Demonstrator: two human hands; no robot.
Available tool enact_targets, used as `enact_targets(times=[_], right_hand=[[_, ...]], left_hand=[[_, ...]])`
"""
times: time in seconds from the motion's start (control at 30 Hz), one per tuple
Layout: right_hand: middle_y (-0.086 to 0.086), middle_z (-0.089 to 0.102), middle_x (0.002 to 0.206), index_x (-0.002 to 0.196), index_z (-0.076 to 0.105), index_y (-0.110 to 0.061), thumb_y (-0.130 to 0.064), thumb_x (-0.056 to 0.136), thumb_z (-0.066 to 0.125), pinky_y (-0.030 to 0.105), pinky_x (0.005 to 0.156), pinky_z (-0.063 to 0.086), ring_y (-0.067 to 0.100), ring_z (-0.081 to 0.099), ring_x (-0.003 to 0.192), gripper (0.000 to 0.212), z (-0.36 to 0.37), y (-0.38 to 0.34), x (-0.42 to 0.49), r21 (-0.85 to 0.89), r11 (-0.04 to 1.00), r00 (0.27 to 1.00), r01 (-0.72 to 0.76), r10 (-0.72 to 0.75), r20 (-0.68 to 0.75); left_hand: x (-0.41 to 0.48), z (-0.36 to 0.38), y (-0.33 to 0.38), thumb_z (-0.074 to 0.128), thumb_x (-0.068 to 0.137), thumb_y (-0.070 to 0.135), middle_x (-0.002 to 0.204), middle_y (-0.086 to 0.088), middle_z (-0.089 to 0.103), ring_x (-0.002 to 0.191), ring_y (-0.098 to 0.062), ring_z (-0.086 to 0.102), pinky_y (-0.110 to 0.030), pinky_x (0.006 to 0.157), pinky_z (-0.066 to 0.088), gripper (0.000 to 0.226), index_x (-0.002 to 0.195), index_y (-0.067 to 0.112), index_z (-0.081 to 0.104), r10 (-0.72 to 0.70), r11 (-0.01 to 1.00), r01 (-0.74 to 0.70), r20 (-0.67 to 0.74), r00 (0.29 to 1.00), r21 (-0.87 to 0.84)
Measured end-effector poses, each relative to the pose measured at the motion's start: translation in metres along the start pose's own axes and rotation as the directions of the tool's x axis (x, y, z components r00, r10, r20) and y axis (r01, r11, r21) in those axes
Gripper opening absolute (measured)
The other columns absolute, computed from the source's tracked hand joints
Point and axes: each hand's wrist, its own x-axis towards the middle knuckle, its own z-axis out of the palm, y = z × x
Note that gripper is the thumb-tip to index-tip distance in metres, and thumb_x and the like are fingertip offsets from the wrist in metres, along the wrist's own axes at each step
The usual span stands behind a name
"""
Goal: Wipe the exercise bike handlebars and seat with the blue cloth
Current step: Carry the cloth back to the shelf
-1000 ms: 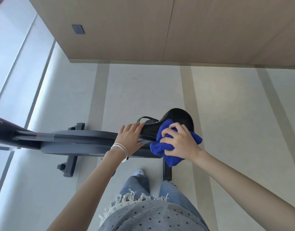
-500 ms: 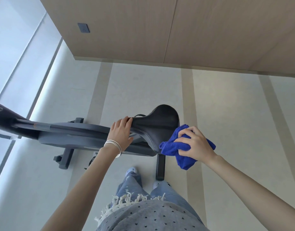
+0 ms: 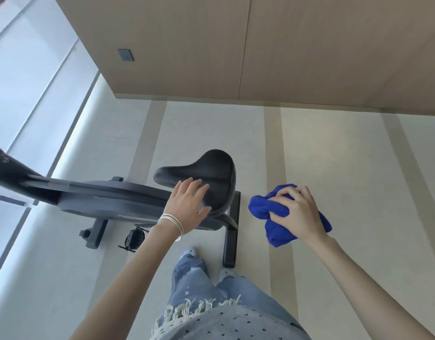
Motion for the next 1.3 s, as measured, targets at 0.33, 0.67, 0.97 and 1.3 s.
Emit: enact_targets(times=[0.33,0.67,0.97,1.3], right_hand=[[-0.002,0.067,0.094,0.088,0.074,-0.02,-0.014,0.065,0.079,0.047,0.072,0.049,0.03,0.051,0.086,0.025,-0.011,-0.009,-0.033,0.064,0.981,0.972,-0.184,0.191,-0.134],[0.001,0.068,0.094,0.089,0.074,-0.018,-0.016,0.067,0.079,0.046,0.072,0.049,0.033,0.053,0.086,0.023,-0.011,-0.046,-0.074,0.071,0.869,0.832,-0.49,0.491,-0.258],[0.002,0.067,0.097,0.092,0.074,-0.017,-0.02,0.071,0.076,0.046,0.073,0.048,0.033,0.052,0.09,0.021,-0.008,-0.078,-0.109,0.068,0.715,0.664,-0.696,0.676,-0.32],[-0.001,0.066,0.098,0.093,0.074,-0.019,-0.025,0.072,0.074,0.045,0.073,0.048,0.031,0.051,0.092,0.021,-0.019,-0.088,-0.189,0.09,0.482,0.412,-0.872,0.819,-0.399]], left_hand=[[0.006,-0.004,0.051,0.04,0.094,0.048,0.152,0.0,0.031,0.144,-0.024,0.017,-0.041,0.119,0.006,0.059,0.146,0.024,0.026,0.277,0.957,-0.282,0.065,0.959,0.073],[0.038,-0.005,0.052,0.037,0.094,0.049,0.154,0.001,0.027,0.145,-0.024,0.013,-0.042,0.12,0.006,0.06,0.147,0.025,0.021,0.537,0.822,-0.556,0.16,0.828,0.122],[0.052,-0.009,0.057,0.036,0.096,0.048,0.156,0.004,0.023,0.146,-0.024,0.009,-0.041,0.12,0.006,0.057,0.148,0.028,0.021,0.697,0.675,-0.727,0.216,0.683,0.123],[0.037,0.001,0.127,0.035,0.095,0.049,0.158,0.003,0.015,0.146,-0.023,0.009,-0.04,0.119,0.004,0.059,0.148,0.029,0.016,0.845,0.45,-0.884,0.261,0.467,0.126]])
